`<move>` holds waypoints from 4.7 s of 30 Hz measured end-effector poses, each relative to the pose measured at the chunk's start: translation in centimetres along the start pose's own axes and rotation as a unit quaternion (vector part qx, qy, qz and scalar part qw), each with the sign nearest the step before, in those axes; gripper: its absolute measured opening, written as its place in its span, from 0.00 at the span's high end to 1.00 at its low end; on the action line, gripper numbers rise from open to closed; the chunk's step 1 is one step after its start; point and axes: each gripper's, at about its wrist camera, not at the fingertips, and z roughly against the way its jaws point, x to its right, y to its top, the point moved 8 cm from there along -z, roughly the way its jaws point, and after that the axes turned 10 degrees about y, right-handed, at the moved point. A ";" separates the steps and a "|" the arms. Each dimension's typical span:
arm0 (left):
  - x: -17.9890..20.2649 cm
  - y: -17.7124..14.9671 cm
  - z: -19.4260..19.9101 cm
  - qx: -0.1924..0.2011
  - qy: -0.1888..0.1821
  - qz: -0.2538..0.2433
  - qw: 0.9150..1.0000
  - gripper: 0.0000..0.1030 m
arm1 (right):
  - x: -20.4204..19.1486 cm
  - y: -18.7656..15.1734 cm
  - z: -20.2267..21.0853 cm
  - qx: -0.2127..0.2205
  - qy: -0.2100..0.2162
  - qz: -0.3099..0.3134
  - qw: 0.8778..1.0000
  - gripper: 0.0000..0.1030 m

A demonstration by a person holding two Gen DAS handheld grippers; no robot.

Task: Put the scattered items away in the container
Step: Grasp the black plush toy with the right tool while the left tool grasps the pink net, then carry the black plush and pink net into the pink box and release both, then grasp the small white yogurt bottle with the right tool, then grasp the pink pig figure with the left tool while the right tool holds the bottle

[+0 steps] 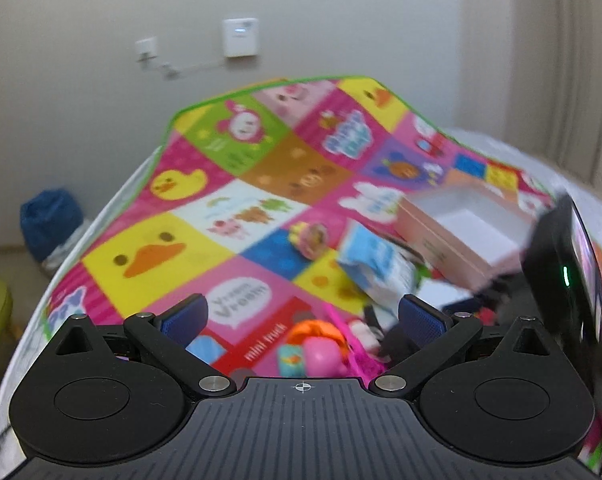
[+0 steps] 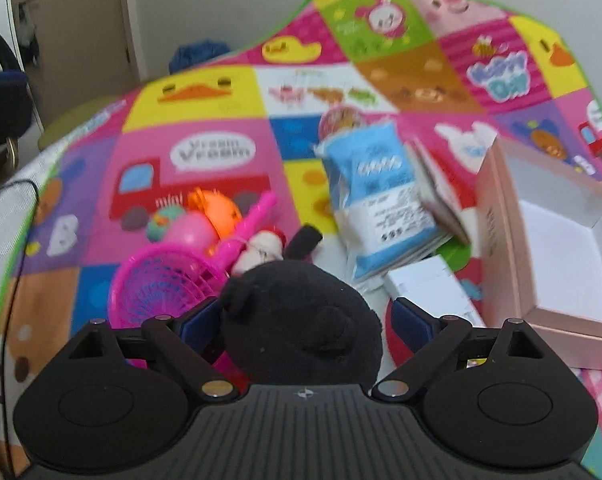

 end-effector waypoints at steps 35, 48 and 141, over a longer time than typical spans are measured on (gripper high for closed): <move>10.7 -5.1 -4.0 -0.133 -0.010 -0.120 0.984 0.15 | 6.1 -4.6 22.7 0.125 -0.039 -0.146 0.981 0.27; 18.1 -0.4 9.1 -0.004 -0.129 -0.061 0.990 0.15 | 4.4 -7.5 28.6 0.133 -0.085 -0.156 0.975 0.26; 6.1 -5.9 -9.3 -0.128 0.063 0.005 0.990 0.00 | 7.0 -8.9 15.7 0.120 -0.051 -0.291 0.948 0.76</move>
